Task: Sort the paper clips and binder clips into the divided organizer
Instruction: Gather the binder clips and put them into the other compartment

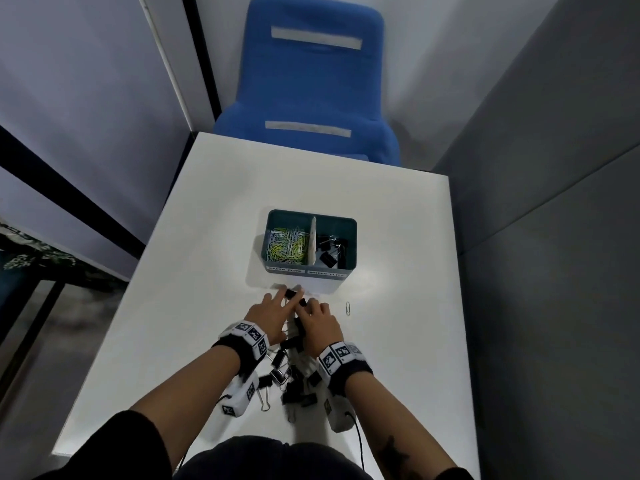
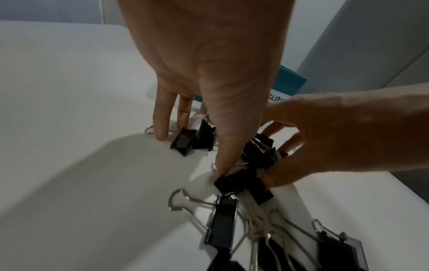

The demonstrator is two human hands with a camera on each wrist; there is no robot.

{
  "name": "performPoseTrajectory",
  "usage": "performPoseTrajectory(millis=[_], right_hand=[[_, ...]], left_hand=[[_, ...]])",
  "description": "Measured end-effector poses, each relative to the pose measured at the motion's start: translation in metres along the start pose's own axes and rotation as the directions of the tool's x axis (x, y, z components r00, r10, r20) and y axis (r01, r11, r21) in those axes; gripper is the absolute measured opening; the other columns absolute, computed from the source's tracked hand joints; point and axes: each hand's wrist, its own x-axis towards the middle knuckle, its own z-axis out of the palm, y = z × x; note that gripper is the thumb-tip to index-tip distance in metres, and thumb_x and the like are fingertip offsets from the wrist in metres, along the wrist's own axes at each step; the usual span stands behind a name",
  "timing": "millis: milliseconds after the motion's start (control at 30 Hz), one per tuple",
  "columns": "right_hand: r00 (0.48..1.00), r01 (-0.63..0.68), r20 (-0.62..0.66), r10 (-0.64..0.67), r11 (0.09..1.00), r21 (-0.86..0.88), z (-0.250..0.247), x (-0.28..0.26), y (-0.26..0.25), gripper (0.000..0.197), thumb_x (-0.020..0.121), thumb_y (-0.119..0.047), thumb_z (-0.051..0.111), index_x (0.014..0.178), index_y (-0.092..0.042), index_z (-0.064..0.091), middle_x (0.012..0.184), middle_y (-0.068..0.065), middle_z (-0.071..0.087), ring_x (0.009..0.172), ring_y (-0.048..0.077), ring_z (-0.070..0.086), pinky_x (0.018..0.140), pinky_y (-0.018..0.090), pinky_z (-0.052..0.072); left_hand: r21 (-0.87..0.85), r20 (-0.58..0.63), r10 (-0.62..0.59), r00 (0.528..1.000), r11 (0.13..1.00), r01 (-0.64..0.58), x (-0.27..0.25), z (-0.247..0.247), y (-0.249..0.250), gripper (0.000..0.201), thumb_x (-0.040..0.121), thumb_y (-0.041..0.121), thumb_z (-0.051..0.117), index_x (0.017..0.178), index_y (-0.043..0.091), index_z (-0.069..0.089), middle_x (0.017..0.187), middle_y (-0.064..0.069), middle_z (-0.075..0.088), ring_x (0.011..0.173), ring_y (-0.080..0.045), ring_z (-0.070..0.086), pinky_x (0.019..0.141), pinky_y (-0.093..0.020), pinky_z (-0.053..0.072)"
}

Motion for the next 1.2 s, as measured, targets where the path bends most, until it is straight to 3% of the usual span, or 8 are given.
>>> performPoseTrajectory(millis=[167, 333, 500, 667, 800, 933, 1100, 1200], right_hand=[[0.993, 0.000, -0.116, 0.012, 0.995, 0.098, 0.016, -0.011, 0.009, 0.065, 0.076, -0.013, 0.065, 0.136, -0.020, 0.041, 0.120, 0.013, 0.048, 0.109, 0.034, 0.044, 0.067, 0.041, 0.052], [0.987, -0.066, -0.131, 0.094, 0.976, 0.205, 0.012, -0.018, 0.019, 0.049, 0.078, -0.020, 0.067, 0.123, -0.020, 0.048, 0.117, 0.008, 0.044, 0.107, 0.027, 0.041, 0.066, 0.038, 0.049], [0.956, -0.121, -0.204, 0.212, 0.915, 0.384, 0.020, -0.021, 0.029, 0.028, 0.073, -0.017, 0.067, 0.101, -0.014, 0.061, 0.103, 0.006, 0.049, 0.096, 0.029, 0.051, 0.071, 0.038, 0.051], [0.924, -0.148, -0.248, 0.292, 0.870, 0.471, 0.019, -0.034, 0.038, 0.019, 0.076, -0.020, 0.068, 0.094, -0.015, 0.068, 0.094, 0.002, 0.055, 0.084, 0.021, 0.056, 0.071, 0.022, 0.042], [0.900, -0.183, -0.250, 0.356, 0.831, 0.525, 0.020, -0.048, 0.045, 0.015, 0.077, -0.026, 0.069, 0.091, -0.020, 0.070, 0.088, -0.004, 0.057, 0.080, 0.015, 0.056, 0.063, 0.006, 0.033], [0.894, -0.164, -0.268, 0.359, 0.819, 0.550, 0.006, -0.053, 0.047, 0.014, 0.070, -0.029, 0.075, 0.081, -0.021, 0.070, 0.080, -0.006, 0.058, 0.075, 0.012, 0.057, 0.066, 0.018, 0.041], [0.870, -0.067, -0.372, 0.323, 0.826, 0.560, -0.050, -0.044, 0.041, 0.012, 0.072, -0.019, 0.071, 0.084, -0.016, 0.073, 0.080, -0.003, 0.062, 0.076, 0.014, 0.060, 0.071, 0.026, 0.049], [0.830, -0.001, -0.456, 0.321, 0.819, 0.574, -0.092, -0.031, 0.036, 0.007, 0.075, -0.016, 0.069, 0.082, -0.016, 0.072, 0.078, -0.003, 0.065, 0.074, 0.013, 0.061, 0.070, 0.026, 0.050]], left_hand=[[0.000, -0.010, 0.029, 1.000, 1.000, -0.029, -0.008, 0.002, 0.005, 0.083, 0.080, 0.012, 0.065, 0.147, 0.029, 0.019, 0.142, -0.010, 0.028, 0.114, -0.030, 0.046, 0.071, -0.037, 0.048], [-0.069, -0.014, 0.031, 0.999, 0.997, -0.032, -0.018, 0.003, 0.008, 0.049, 0.083, 0.015, 0.061, 0.125, 0.024, 0.036, 0.117, -0.011, 0.039, 0.076, -0.029, 0.051, 0.056, -0.034, 0.039], [-0.090, -0.050, 0.040, 0.998, 0.995, -0.045, -0.022, 0.002, 0.010, 0.043, 0.084, 0.009, 0.056, 0.120, 0.021, 0.037, 0.108, -0.012, 0.043, 0.059, -0.028, 0.042, 0.053, -0.032, 0.032], [-0.164, -0.098, 0.053, 0.994, 0.984, -0.069, -0.021, -0.006, 0.010, 0.013, 0.091, 0.009, 0.048, 0.104, 0.012, 0.048, 0.090, -0.013, 0.057, 0.073, -0.036, 0.058, 0.062, -0.040, 0.046], [-0.239, -0.124, 0.069, 0.990, 0.966, -0.097, -0.015, -0.036, 0.019, 0.011, 0.096, 0.016, 0.044, 0.090, 0.013, 0.053, 0.088, -0.006, 0.058, 0.076, -0.025, 0.057, 0.068, -0.035, 0.048], [-0.367, -0.332, 0.063, 0.941, 0.910, -0.190, -0.002, -0.095, 0.042, 0.013, 0.096, 0.015, 0.052, 0.089, 0.011, 0.061, 0.078, -0.002, 0.062, 0.064, -0.017, 0.060, 0.062, -0.029, 0.055], [-0.447, -0.465, -0.008, 0.885, 0.866, -0.227, 0.020, -0.147, 0.049, 0.041, 0.087, 0.026, 0.069, 0.124, 0.013, 0.057, 0.109, -0.005, 0.063, 0.092, -0.020, 0.062, 0.080, -0.036, 0.053], [-0.373, -0.476, -0.007, 0.880, 0.907, -0.195, 0.012, -0.144, 0.044, 0.036, 0.088, 0.023, 0.065, 0.122, 0.015, 0.056, 0.110, -0.003, 0.056, 0.087, -0.021, 0.059, 0.073, -0.035, 0.051]])
